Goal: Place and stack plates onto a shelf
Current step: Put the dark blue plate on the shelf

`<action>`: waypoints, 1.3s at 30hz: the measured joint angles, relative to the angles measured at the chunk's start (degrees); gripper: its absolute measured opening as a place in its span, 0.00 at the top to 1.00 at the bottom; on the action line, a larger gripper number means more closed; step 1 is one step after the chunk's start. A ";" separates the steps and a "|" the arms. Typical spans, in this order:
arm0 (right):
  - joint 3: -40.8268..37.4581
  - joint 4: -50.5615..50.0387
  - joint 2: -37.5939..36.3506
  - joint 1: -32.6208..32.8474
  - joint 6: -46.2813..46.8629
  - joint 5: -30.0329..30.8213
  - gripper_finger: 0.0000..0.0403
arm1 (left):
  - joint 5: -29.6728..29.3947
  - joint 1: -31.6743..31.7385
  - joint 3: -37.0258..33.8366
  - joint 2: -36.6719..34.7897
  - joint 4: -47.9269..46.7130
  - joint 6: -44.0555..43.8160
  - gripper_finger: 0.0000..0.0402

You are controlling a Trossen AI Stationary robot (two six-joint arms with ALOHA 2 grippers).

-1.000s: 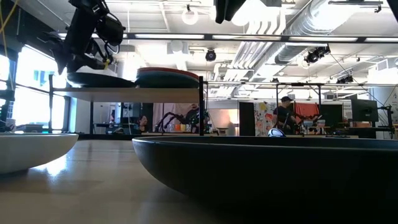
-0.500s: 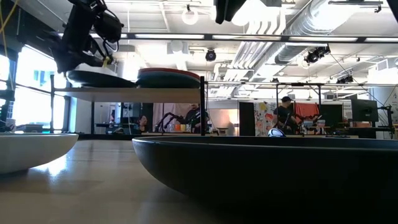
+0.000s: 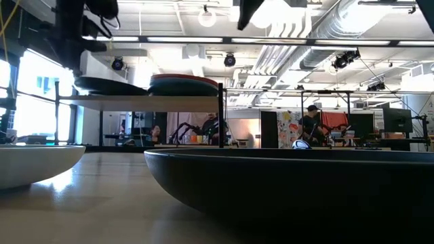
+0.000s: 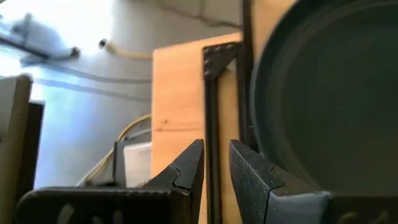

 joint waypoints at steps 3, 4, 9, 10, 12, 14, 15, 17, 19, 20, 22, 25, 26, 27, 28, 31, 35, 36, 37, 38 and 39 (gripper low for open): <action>0.00 3.99 -0.05 -2.27 1.03 -0.51 0.65 | 4.01 0.00 0.00 -2.28 1.17 3.65 0.84; 0.00 5.77 -0.04 -2.97 1.36 -0.54 0.65 | 5.44 0.00 0.00 -3.04 1.15 4.41 0.84; 0.00 14.95 -0.04 -5.40 1.49 -0.82 0.65 | 8.90 -0.04 0.00 -5.85 1.15 7.50 0.84; 0.00 16.32 -0.04 -5.70 1.49 -0.81 0.65 | 9.19 -0.02 0.00 -5.95 1.15 7.48 0.84; 0.00 18.09 -0.04 -6.07 1.49 -0.87 0.65 | 10.21 0.00 0.00 -5.60 1.18 7.47 0.84; 0.00 19.22 -0.04 -6.33 1.61 -0.94 0.65 | 10.55 0.00 0.00 -4.76 1.21 7.51 0.84; 0.00 19.65 -0.04 -6.46 2.07 -0.93 0.65 | 10.63 0.00 0.00 -4.19 1.21 7.55 0.84; 0.00 19.93 -0.04 -6.76 4.19 -0.94 0.65 | 10.99 0.00 0.00 -2.86 1.19 8.44 0.84; 0.00 19.97 -0.04 -7.05 6.49 -0.94 0.65 | 11.30 0.00 0.00 -1.43 1.19 9.40 0.84; 0.00 19.97 -0.04 -7.18 7.42 -0.92 0.65 | 11.32 0.00 0.00 -0.79 1.19 9.46 0.84; 0.00 19.96 -0.04 -7.21 8.88 -0.92 0.65 | 11.31 0.00 0.00 0.55 1.15 9.53 0.84; 0.00 19.95 -0.04 -7.19 9.57 -0.89 0.65 | 11.30 0.00 0.00 2.42 1.05 10.88 0.84; 0.00 19.95 -0.04 -7.17 9.95 -0.91 0.65 | 11.22 0.00 0.00 2.97 0.84 11.17 0.84; 0.00 19.95 -0.04 -7.17 10.28 -0.92 0.65 | 11.13 0.00 0.00 3.54 0.59 11.66 0.84; 0.00 19.95 -0.04 -7.17 10.43 -0.92 0.65 | 11.11 0.00 0.00 4.09 0.26 12.28 0.84; 0.00 19.95 -0.04 -7.17 10.41 -0.92 0.65 | 10.23 0.00 0.00 4.85 -2.13 13.74 0.84; 0.00 19.95 -0.04 -7.52 10.19 -0.89 0.65 | 9.34 0.00 0.00 3.50 -1.79 14.52 0.84; 0.00 19.95 -0.04 -7.68 10.17 -0.92 0.65 | 9.32 0.00 0.00 2.98 -2.01 14.50 0.84; 0.00 19.94 -0.04 -7.80 10.14 -0.91 0.65 | 9.37 0.00 0.02 2.57 -2.45 14.52 0.84; 0.00 19.91 -0.04 -7.86 10.04 -0.89 0.65 | 9.60 0.00 0.02 2.33 -3.22 14.58 0.84; -0.01 19.82 -0.04 -7.95 9.97 -0.89 0.65 | 10.27 0.02 0.02 2.21 -4.47 14.58 0.84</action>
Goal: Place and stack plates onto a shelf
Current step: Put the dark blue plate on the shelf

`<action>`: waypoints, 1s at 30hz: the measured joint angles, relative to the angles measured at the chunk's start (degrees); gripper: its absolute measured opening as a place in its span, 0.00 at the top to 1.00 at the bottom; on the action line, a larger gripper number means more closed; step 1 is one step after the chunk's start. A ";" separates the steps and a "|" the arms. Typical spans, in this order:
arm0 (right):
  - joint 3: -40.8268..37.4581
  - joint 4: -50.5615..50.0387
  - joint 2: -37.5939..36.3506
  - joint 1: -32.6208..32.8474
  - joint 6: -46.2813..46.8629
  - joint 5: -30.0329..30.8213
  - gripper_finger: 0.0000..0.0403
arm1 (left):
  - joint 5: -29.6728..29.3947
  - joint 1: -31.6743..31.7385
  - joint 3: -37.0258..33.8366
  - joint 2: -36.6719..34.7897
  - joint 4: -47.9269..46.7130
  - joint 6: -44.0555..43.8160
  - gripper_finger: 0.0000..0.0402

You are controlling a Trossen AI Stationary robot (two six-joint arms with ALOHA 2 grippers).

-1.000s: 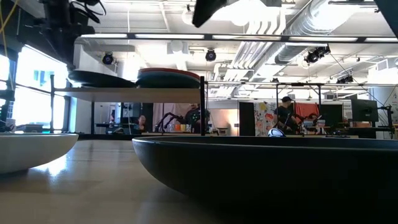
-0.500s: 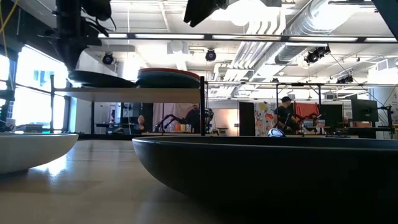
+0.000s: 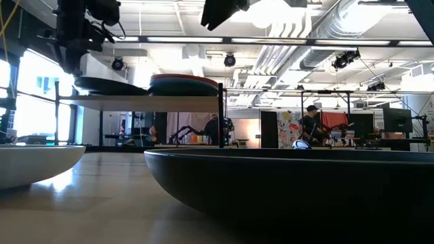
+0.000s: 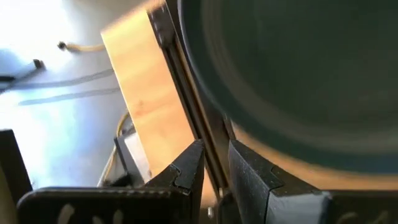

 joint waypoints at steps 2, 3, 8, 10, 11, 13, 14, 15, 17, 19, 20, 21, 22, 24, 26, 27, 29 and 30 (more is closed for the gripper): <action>-0.02 -0.25 0.00 -0.23 -0.01 0.00 0.65 | 1.37 -0.02 0.00 0.01 -2.76 0.18 0.84; -0.02 -0.27 0.00 -0.25 -0.02 0.00 0.65 | 1.64 -0.02 0.00 0.10 -3.09 0.95 0.84; -0.02 -0.26 0.00 -0.25 -0.02 0.02 0.65 | 2.26 -0.02 0.00 0.39 0.20 1.56 0.84; -0.02 -0.26 0.00 -0.25 -0.02 0.02 0.65 | 2.48 -0.02 0.00 0.95 0.44 1.46 0.84; -0.02 -0.27 0.00 -0.25 -0.02 0.02 0.65 | 2.48 -0.02 0.00 1.34 0.43 1.49 0.84; -0.02 -0.25 0.02 -0.31 -0.02 0.02 0.65 | 2.46 -0.02 0.00 2.27 0.42 1.46 0.84; -0.02 -0.27 0.02 -0.34 -0.02 0.02 0.65 | 2.46 -0.02 0.00 2.81 0.40 1.49 0.84; -0.02 -0.26 0.02 -0.36 -0.02 0.02 0.65 | 2.45 -0.02 0.00 3.42 0.39 1.59 0.84; -0.02 -0.26 0.02 -0.36 -0.02 0.02 0.65 | 1.86 -0.02 0.00 4.21 0.24 1.23 0.84; -0.02 -0.27 0.02 -0.36 -0.02 0.04 0.65 | 1.24 -0.06 0.00 4.53 0.19 0.31 0.84; -0.02 -0.27 0.02 -0.36 -0.02 0.02 0.65 | 1.12 -0.06 0.00 4.53 0.27 0.08 0.84; -0.02 -0.26 0.02 -0.36 -0.02 0.02 0.65 | 1.09 -0.05 0.00 4.43 0.40 -0.09 0.84; -0.02 -0.25 0.02 -0.36 -0.02 0.02 0.65 | 1.13 -0.04 0.00 4.32 0.60 -0.12 0.84; -0.02 -0.26 0.02 -0.36 -0.02 0.02 0.65 | 1.15 -0.04 0.00 4.12 1.13 -0.72 0.84; -0.02 -0.25 0.02 -0.36 -0.02 0.02 0.65 | 1.15 -0.04 0.00 4.15 1.60 -1.57 0.84; -0.02 -0.25 0.02 -0.36 -0.02 0.02 0.65 | 1.17 -0.04 0.00 4.21 1.82 -2.09 0.84; -0.02 -0.25 0.02 -0.36 -0.02 0.02 0.65 | 1.15 -0.04 0.00 4.36 2.42 -3.08 0.84; -0.02 -0.25 0.02 -0.36 -0.04 0.02 0.65 | 1.27 -0.03 0.00 4.37 2.82 -3.52 0.84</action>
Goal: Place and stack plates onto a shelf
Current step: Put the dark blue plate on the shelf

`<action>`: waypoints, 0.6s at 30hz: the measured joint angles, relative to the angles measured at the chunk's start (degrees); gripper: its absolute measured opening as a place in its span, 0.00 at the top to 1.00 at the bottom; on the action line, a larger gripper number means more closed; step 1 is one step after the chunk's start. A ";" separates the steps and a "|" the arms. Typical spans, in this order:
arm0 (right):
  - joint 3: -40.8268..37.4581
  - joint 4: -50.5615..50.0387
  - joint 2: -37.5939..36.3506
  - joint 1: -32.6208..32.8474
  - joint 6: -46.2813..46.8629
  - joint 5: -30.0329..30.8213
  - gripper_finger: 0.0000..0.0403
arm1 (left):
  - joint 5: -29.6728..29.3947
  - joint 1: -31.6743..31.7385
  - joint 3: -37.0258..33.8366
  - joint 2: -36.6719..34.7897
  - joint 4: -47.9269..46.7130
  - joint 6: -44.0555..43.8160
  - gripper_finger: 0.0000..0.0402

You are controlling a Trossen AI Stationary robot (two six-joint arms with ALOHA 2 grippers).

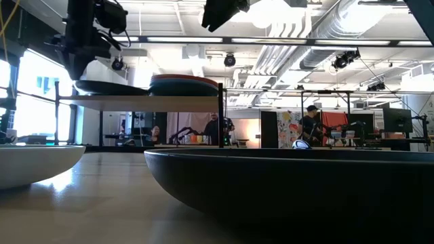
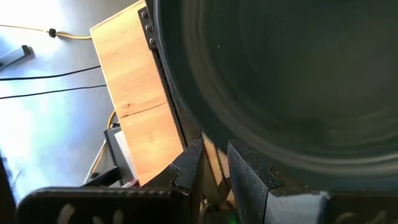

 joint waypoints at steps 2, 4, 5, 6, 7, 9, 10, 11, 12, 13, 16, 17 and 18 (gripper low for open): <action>0.00 0.00 0.00 0.00 0.00 0.00 0.65 | 0.23 -0.01 0.00 -0.04 0.23 -0.02 0.84; 0.00 -0.01 0.00 0.00 0.01 0.00 0.65 | 0.45 -0.01 0.00 -0.38 -0.36 1.21 0.84; 0.00 -0.01 0.00 0.00 0.00 0.00 0.65 | 0.14 -0.01 0.00 -0.75 -0.65 1.59 0.84; 0.00 -0.02 0.00 0.00 0.00 0.00 0.65 | -0.92 -0.01 0.00 -1.23 -0.82 1.90 0.84; 0.00 0.00 0.00 0.00 0.00 0.00 0.65 | -2.32 0.00 0.00 -1.82 -0.99 1.93 0.84; 0.00 0.00 0.00 0.00 0.00 0.00 0.65 | -4.08 0.01 0.00 -3.25 -1.16 1.90 0.84; 0.00 0.00 0.02 0.00 0.00 0.00 0.65 | -4.52 0.01 0.00 -3.95 -1.16 1.86 0.84; 0.00 -0.01 0.02 0.00 0.00 0.00 0.65 | -4.58 0.01 0.00 -4.69 -1.16 1.64 0.84; 0.00 -0.02 0.02 0.00 0.00 0.00 0.65 | -4.56 0.01 0.00 -5.35 -1.18 1.50 0.84; 0.00 -0.02 0.02 0.00 0.00 0.00 0.65 | -4.53 0.01 0.00 -5.81 -1.25 1.49 0.84; 0.00 -0.02 0.02 0.00 0.00 0.00 0.65 | -4.49 0.01 0.00 -5.94 -2.38 1.47 0.84; 0.00 -0.02 0.02 0.00 0.00 0.00 0.65 | -4.49 0.01 0.00 -5.60 -2.58 1.44 0.84; 0.00 0.00 0.02 0.00 0.00 0.00 0.65 | -4.48 0.01 0.00 -5.09 -2.64 1.44 0.84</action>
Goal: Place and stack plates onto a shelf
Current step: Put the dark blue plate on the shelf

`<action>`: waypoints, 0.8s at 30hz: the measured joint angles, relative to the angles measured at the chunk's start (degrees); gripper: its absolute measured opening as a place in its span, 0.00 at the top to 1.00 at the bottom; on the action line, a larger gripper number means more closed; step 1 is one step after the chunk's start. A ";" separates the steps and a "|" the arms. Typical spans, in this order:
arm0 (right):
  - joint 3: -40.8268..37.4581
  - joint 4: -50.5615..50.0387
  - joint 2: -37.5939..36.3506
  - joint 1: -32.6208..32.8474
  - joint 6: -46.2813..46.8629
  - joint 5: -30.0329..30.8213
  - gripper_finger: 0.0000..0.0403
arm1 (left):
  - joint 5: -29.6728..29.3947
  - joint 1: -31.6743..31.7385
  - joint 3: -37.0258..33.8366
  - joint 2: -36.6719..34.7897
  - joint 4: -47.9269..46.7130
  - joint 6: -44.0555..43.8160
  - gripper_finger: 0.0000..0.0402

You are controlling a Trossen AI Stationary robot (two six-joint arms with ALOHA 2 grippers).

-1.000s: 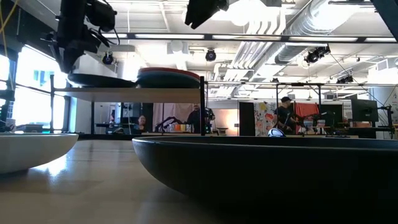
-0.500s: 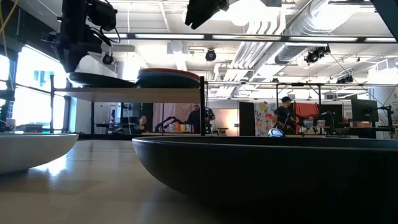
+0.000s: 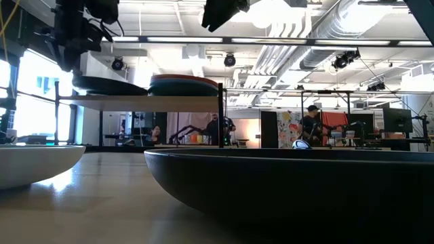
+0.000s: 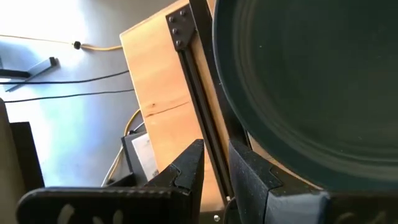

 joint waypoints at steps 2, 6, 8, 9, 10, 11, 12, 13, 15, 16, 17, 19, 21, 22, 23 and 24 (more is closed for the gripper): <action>0.00 -0.02 0.00 0.01 -0.02 0.00 0.65 | 0.10 0.00 0.00 0.95 -0.03 0.00 0.84; 0.00 -0.02 0.00 0.00 -1.19 0.00 0.65 | 1.31 0.00 0.00 2.86 -0.26 -0.56 0.84; 0.00 -0.02 0.00 0.00 -2.30 0.00 0.65 | 2.19 0.00 0.00 3.81 -0.57 -0.55 0.84; 0.00 0.00 0.00 0.02 -2.56 0.00 0.65 | 2.07 -0.04 0.00 4.28 -0.68 -0.55 0.84; 0.00 -0.02 0.00 0.00 -2.56 0.00 0.65 | 1.68 -0.04 0.00 4.74 -0.88 -0.57 0.84; 0.00 0.00 0.00 0.00 -2.56 0.00 0.65 | 1.19 -0.02 0.00 5.15 -0.98 -0.59 0.84; 0.00 -0.02 0.00 0.00 -2.56 0.00 0.65 | 0.95 -0.02 0.00 5.51 -0.95 -0.59 0.84; 0.00 -0.02 0.00 0.00 -2.56 0.00 0.65 | 0.80 -0.02 0.00 5.81 -0.97 -0.61 0.84; 0.00 -0.02 0.00 0.01 -2.56 0.00 0.65 | 0.66 -0.02 0.00 6.32 -0.96 -0.98 0.84; 0.00 -0.02 0.00 0.01 -2.58 0.00 0.65 | 0.61 -0.02 0.00 6.51 -0.94 -1.20 0.84; 0.00 -0.02 0.00 0.00 -2.58 0.00 0.65 | 0.57 -0.02 0.00 6.73 -0.94 -1.58 0.84; 0.00 -0.02 0.00 0.00 -2.58 0.00 0.65 | 0.38 -0.02 0.00 7.12 -0.91 -2.13 0.84; 0.00 -0.02 0.00 0.02 -2.91 0.00 0.65 | 0.25 -0.02 0.00 7.27 -0.90 -2.59 0.84; 0.00 -0.02 0.00 0.02 -3.30 0.00 0.65 | 0.20 -0.02 0.00 7.28 -0.84 -2.95 0.84; 0.00 -0.02 0.00 0.01 -3.70 0.00 0.65 | 0.12 0.00 0.00 7.30 -0.61 -3.12 0.84; 0.00 -0.02 0.00 0.00 -4.20 0.00 0.65 | 0.02 0.00 0.00 7.30 -0.34 -3.47 0.84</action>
